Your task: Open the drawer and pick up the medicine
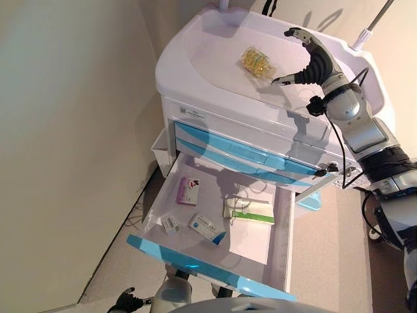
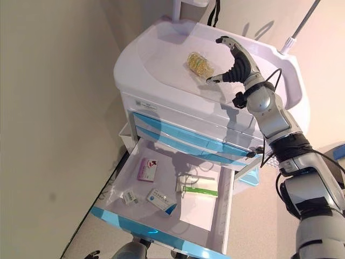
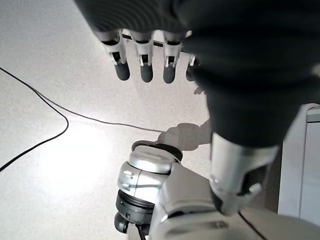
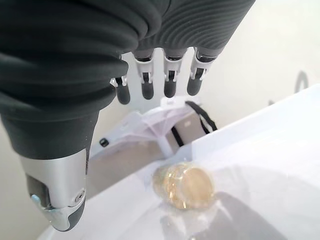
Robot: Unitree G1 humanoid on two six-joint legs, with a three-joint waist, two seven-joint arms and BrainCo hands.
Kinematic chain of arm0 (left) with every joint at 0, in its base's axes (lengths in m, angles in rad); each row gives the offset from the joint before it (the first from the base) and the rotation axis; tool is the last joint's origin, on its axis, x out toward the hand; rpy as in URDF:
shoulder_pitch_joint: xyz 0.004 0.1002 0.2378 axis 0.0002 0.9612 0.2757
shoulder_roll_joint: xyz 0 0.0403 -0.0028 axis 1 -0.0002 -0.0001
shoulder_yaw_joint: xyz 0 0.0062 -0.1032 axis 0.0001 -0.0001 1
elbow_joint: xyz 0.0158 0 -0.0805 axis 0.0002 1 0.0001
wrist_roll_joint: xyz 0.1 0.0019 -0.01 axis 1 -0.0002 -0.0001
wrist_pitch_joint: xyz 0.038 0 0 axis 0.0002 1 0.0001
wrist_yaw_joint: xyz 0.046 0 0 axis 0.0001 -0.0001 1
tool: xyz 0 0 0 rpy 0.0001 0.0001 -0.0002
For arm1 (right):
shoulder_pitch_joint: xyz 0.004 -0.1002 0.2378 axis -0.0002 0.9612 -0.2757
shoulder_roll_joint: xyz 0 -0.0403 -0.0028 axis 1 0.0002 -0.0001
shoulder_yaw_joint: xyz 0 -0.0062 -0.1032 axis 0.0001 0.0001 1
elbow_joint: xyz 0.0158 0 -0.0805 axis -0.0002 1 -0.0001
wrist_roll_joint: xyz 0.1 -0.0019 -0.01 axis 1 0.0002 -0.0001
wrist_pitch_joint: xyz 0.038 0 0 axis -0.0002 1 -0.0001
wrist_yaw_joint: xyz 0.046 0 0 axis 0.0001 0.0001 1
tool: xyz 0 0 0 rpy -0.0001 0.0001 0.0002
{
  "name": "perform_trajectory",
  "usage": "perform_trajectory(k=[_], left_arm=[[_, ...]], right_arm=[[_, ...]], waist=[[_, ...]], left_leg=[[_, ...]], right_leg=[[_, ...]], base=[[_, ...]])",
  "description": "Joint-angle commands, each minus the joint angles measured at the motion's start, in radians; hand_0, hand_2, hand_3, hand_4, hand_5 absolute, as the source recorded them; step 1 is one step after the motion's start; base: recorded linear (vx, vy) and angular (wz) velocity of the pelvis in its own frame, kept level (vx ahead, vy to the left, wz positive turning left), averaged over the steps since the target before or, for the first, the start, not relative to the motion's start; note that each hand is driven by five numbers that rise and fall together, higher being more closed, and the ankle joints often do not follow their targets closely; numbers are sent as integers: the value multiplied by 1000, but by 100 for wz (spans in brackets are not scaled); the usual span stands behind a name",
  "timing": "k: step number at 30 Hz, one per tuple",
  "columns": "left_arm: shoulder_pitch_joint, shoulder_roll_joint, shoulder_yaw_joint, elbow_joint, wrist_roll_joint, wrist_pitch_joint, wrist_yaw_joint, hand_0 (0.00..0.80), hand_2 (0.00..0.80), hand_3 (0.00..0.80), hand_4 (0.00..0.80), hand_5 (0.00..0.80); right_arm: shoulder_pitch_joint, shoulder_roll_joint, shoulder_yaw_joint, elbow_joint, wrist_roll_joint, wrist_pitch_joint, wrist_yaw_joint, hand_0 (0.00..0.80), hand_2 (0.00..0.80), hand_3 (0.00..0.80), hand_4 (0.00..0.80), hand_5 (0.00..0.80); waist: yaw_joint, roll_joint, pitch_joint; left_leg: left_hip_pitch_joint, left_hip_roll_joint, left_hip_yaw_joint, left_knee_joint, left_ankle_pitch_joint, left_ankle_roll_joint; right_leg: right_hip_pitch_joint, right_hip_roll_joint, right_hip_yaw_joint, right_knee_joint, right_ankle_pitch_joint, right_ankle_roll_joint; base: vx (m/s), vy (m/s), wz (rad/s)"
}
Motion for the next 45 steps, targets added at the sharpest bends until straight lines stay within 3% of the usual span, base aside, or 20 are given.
perform_trajectory(k=[1, 16, 27, 29, 30, 32, 39, 45], left_arm=[[7, 15, 12, 33, 49, -13, 12, 0, 0, 0, 0, 0], [8, 14, 11, 36, 55, -13, 13, 0, 0, 0, 0, 0], [8, 10, 17, 28, 68, -13, 18, 0, 0, 0, 0, 0], [7, 12, 24, 26, 73, -15, 22, 0, 0, 0, 0, 0], [6, 10, 37, 25, 79, -16, 25, 0, 0, 0, 0, 0], [6, 12, 35, 25, 79, -16, 25, 0, 0, 0, 0, 0], [18, -1, 69, 34, 90, -15, 33, 0, 0, 0, 0, 0], [25, -11, 75, 37, 113, -22, 24, 0, 0, 0, 0, 0]], right_arm=[[-5, 9, -31, -48, -22, -8, -40, 0, 0, 0, 0, 0], [18, 21, -49, -57, -26, -12, -51, 0, 0, 0, 0, 0], [127, 56, -148, -125, -1, -37, -110, 0, 0, 0, 0, 0], [165, 55, -187, -154, 7, -50, -133, 0, 0, 0, 0, 0], [232, 61, -266, -216, 35, -79, -178, 0, 0, 0, 0, 0], [237, 62, -270, -220, 35, -77, -177, 0, 0, 0, 0, 0], [494, 111, -549, -345, 216, -182, -251, 0, 0, 0, 0, 0], [667, 139, -716, -409, 213, -215, -293, 0, 0, 0, 0, 0]], waist=[[-7, 0, -47], [-7, -1, -51], [-14, 11, -59], [-18, 15, -61], [-27, 23, -68], [-25, 22, -69], [-61, 48, -92], [-92, 71, -101]], left_leg=[[2, -51, 14, -14, -29, 39], [9, -50, 16, -16, -30, 39], [16, -46, 26, -14, -37, 40], [19, -45, 32, -16, -39, 40], [24, -42, 38, -17, -42, 40], [25, -42, 39, -17, -42, 40], [45, -34, 65, -23, -54, 40], [59, -30, 83, -28, -61, 39]], right_leg=[[-88, -52, 10, 56, 93, 78], [-81, -51, 9, 50, 95, 80], [-74, -48, 17, 45, 91, 79], [-71, -47, 19, 41, 91, 79], [-66, -45, 21, 35, 89, 80], [-65, -45, 21, 34, 89, 79], [-44, -38, 38, 19, 80, 80], [-38, -30, 54, 9, 74, 79]], base=[[0, 0, 0], [0, 0, 0], [5, -4, -2], [0, 0, 0], [0, 0, 0], [8, -6, -3], [28, -16, -10], [23, -18, -11]])
